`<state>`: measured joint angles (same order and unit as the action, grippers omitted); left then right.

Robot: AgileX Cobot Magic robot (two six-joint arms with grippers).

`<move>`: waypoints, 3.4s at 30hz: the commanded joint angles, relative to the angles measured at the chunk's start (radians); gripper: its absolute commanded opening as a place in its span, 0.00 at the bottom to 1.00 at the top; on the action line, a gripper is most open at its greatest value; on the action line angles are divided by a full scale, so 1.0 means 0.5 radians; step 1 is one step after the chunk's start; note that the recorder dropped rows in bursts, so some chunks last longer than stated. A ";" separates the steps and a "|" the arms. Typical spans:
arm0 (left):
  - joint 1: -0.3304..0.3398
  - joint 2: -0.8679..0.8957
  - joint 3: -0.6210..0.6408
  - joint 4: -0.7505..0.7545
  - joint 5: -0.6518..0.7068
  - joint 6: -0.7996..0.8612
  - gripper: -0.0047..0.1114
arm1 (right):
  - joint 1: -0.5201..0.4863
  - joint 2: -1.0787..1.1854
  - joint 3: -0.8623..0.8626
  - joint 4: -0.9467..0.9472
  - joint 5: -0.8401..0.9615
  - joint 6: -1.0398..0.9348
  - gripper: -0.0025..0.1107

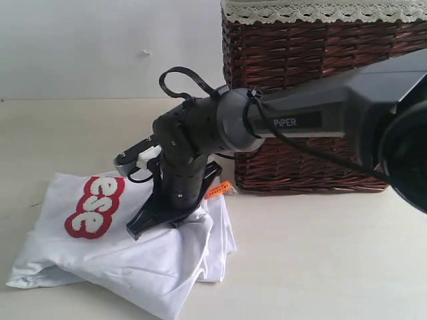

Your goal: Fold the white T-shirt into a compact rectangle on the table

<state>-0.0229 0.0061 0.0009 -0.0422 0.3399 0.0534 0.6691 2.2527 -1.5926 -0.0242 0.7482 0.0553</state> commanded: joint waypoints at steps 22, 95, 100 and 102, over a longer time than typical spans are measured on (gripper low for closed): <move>0.006 -0.012 -0.002 0.003 -0.012 -0.010 0.04 | 0.155 -1.393 0.442 -0.034 -0.229 -0.074 0.02; 0.006 -0.012 -0.002 0.003 -0.012 -0.010 0.04 | -1.066 -4.505 1.854 -0.220 -1.928 -0.154 0.02; 0.006 -0.012 -0.002 0.003 -0.012 -0.010 0.04 | -1.389 -4.505 2.045 -0.201 -1.920 -0.132 0.02; 0.006 -0.012 -0.002 0.003 -0.012 -0.010 0.04 | -1.529 -4.505 2.108 -0.135 -1.920 -0.099 0.02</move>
<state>-0.0229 0.0061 0.0009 -0.0422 0.3399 0.0534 -0.0095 0.0021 -0.5846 -0.1225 -0.2050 -0.0142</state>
